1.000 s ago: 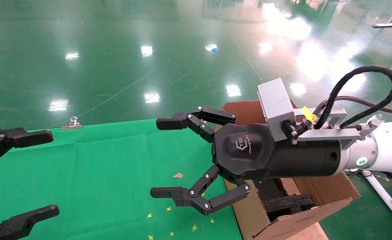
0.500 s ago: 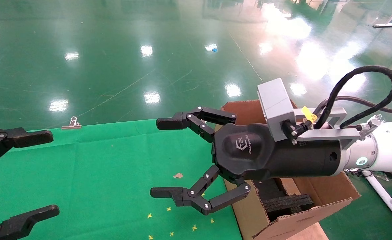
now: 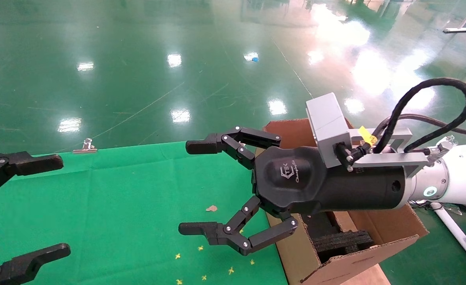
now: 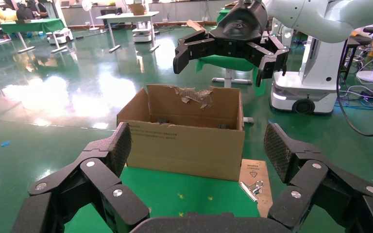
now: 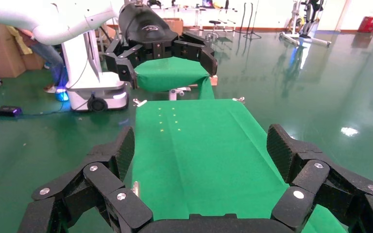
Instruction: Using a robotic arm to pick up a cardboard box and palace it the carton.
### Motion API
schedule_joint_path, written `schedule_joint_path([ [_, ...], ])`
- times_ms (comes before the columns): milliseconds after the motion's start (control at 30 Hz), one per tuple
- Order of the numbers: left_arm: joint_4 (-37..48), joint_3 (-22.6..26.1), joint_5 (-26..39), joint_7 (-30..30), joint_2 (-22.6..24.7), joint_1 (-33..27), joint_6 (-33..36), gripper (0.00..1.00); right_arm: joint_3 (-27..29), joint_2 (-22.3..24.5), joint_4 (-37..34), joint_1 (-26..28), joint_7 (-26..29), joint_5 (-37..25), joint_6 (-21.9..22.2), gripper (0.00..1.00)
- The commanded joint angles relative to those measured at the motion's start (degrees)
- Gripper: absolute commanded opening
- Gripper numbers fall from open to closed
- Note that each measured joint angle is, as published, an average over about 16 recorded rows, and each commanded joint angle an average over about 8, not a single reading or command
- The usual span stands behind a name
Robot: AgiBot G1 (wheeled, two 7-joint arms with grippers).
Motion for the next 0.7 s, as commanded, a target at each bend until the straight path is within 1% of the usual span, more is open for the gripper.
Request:
schedule_joint_path([
  [33, 0.0, 0.0, 0.0, 0.0, 0.0, 0.0, 0.0, 1.00, 0.0, 0.0, 0.0, 0.0, 0.0, 0.0, 0.0, 1.00],
  [700, 0.0, 0.0, 0.0, 0.0, 0.0, 0.0, 0.0, 1.00, 0.0, 0.0, 0.0, 0.0, 0.0, 0.0, 0.0, 1.00],
])
